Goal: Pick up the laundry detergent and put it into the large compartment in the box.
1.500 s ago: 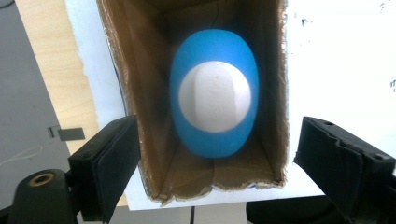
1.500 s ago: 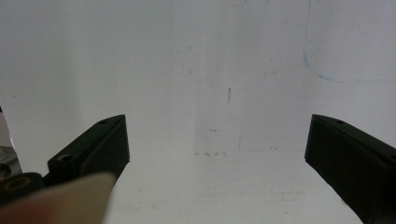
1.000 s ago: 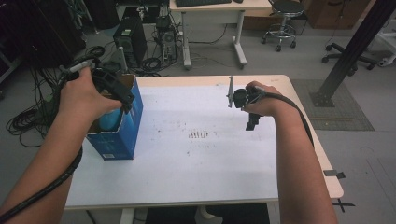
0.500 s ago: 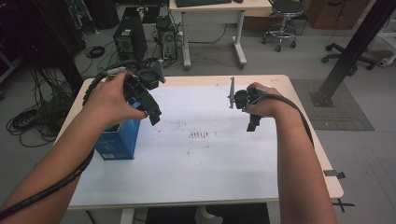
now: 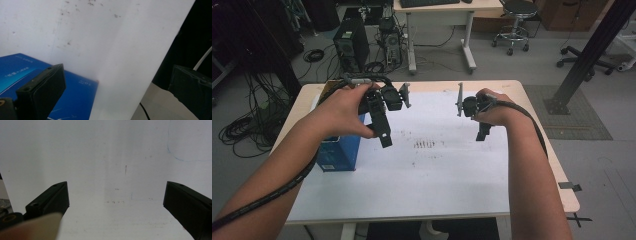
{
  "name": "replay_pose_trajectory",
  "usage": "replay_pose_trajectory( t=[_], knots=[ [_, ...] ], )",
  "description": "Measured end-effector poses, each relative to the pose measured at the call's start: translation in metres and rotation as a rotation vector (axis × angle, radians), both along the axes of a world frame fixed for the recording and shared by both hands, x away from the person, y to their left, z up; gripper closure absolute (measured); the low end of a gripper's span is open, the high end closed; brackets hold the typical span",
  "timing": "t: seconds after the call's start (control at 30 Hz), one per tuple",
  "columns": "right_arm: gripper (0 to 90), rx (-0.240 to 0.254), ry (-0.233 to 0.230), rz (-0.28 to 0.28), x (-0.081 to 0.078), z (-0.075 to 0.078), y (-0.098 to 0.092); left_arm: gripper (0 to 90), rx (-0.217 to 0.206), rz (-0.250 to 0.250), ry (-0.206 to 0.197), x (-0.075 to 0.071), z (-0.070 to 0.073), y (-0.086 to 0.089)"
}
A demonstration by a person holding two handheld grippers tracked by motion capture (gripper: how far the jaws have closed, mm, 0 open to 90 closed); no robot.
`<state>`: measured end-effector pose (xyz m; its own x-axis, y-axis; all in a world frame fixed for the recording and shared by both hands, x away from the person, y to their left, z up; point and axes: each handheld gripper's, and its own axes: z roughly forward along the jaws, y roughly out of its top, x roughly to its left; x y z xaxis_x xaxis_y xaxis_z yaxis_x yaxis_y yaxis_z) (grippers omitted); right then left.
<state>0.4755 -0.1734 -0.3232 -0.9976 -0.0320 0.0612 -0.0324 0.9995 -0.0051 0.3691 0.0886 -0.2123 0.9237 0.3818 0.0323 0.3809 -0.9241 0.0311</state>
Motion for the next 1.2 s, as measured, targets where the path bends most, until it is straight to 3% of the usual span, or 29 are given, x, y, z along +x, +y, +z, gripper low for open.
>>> replay_pose_trajectory(
  t=[0.1, 0.43, 1.2],
  knots=[
    [6.4, -0.001, -0.002, 0.001, -0.001, 0.002, 0.000, 0.8, -0.015, -0.038, 0.003, -0.001, -0.001, -0.001],
    [6.4, -0.016, 0.002, 0.005, -0.002, 0.002, -0.002, 0.4, -0.004, -0.096, 0.014, -0.001, -0.004, -0.008],
    [6.4, -0.016, 0.001, 0.014, -0.002, 0.002, -0.005, 0.2, -0.012, -0.098, 0.013, -0.001, -0.006, -0.014]
  ],
)
